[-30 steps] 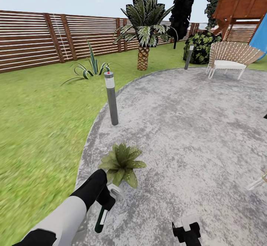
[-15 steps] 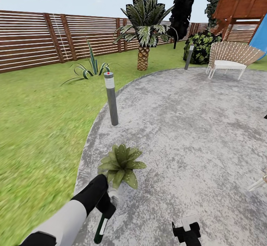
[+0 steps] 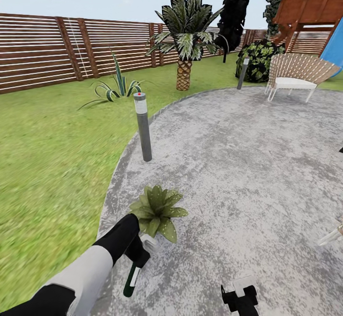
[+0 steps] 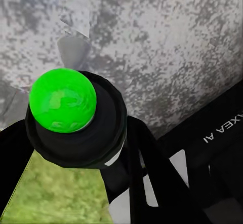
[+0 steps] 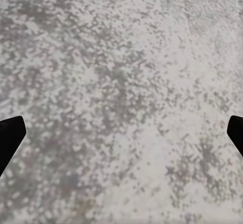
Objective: Pick up the pesticide atomizer in the garden and spray insectifuge to fully cover both potted plants in the garden.
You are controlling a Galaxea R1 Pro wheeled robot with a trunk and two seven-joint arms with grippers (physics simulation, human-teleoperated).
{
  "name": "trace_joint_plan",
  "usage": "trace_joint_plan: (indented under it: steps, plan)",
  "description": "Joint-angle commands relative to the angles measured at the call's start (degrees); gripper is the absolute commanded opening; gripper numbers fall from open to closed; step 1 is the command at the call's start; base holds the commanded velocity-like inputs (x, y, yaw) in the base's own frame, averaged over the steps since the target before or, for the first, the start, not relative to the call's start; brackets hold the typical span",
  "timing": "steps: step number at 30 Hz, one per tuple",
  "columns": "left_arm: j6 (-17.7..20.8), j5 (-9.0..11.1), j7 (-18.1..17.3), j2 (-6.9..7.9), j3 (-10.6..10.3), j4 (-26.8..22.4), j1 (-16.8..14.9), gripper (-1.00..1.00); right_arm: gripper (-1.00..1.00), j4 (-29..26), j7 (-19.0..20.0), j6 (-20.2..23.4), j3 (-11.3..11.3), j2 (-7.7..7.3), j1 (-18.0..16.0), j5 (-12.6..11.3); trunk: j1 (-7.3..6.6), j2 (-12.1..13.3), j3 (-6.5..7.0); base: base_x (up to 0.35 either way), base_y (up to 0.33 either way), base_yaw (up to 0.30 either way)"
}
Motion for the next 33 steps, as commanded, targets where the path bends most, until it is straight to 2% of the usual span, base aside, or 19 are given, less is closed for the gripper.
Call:
trace_joint_plan:
  steps: [1, 5, 6, 7, 8, 10, 17, 23, 33]
  plan:
    - [0.1, -0.6, -0.6, 0.02, -0.1, -0.1, 0.0, -1.0, 1.0, 0.0, -0.3, -0.2, -0.4, 0.03, 0.0, 0.6, -0.01, 0.0, -0.05, 0.0, 0.0, 0.0]
    - [-0.2, -0.9, -0.6, 0.48, -0.3, 0.3, 0.6, -1.0, 1.0, 0.0, -0.3, -0.2, -0.4, 0.03, 0.0, 0.6, -0.01, 0.0, -0.05, 0.0, 0.0, 0.0]
    - [-0.2, -0.9, -0.6, 1.01, -0.3, 0.3, 0.7, -1.0, 1.0, 0.0, -0.3, -0.2, -0.4, 0.03, 0.0, 0.6, -0.01, 0.0, -0.05, 0.0, 0.0, 0.0]
    - [-0.2, -0.9, -0.6, 2.45, -0.3, 0.5, 0.7, -1.0, 1.0, 0.0, -0.3, -0.2, -0.4, 0.01, 0.0, 0.6, -0.01, 0.0, -0.05, 0.0, 0.0, 0.0]
    - [-0.3, -0.8, -0.6, 3.11, -0.3, 0.6, 0.8, -1.0, 1.0, 0.0, -0.3, -0.2, -0.3, 0.01, 0.0, 0.6, -0.01, 0.0, -0.05, 0.0, 0.0, 0.0]
    - [-0.3, -0.8, -0.6, 3.62, -0.3, 0.6, 0.8, -1.0, 1.0, 0.0, -0.3, -0.2, -0.3, 0.03, 0.0, 0.6, -0.01, 0.0, -0.05, 0.0, 0.0, 0.0]
    - [-0.2, -1.0, -0.5, 3.41, -0.1, -0.1, 0.3, -1.0, 1.0, 0.0, -0.3, -0.2, -0.3, -0.03, 0.0, 0.6, -0.01, 0.0, -0.05, -0.021, 0.022, 0.0]
    - [0.2, -1.1, -0.4, 3.44, -0.1, -0.1, 0.0, -1.0, 1.0, 0.0, -0.3, -0.2, -0.4, 0.02, 0.0, 0.6, -0.01, 0.0, -0.05, -0.087, 0.236, -0.01]
    - [0.0, -0.9, -0.4, 3.48, -0.6, 0.3, 0.3, -1.0, 1.0, 0.0, -0.3, -0.2, -0.4, -0.01, 0.0, 0.6, -0.01, 0.0, -0.05, 0.127, 0.241, -0.201]
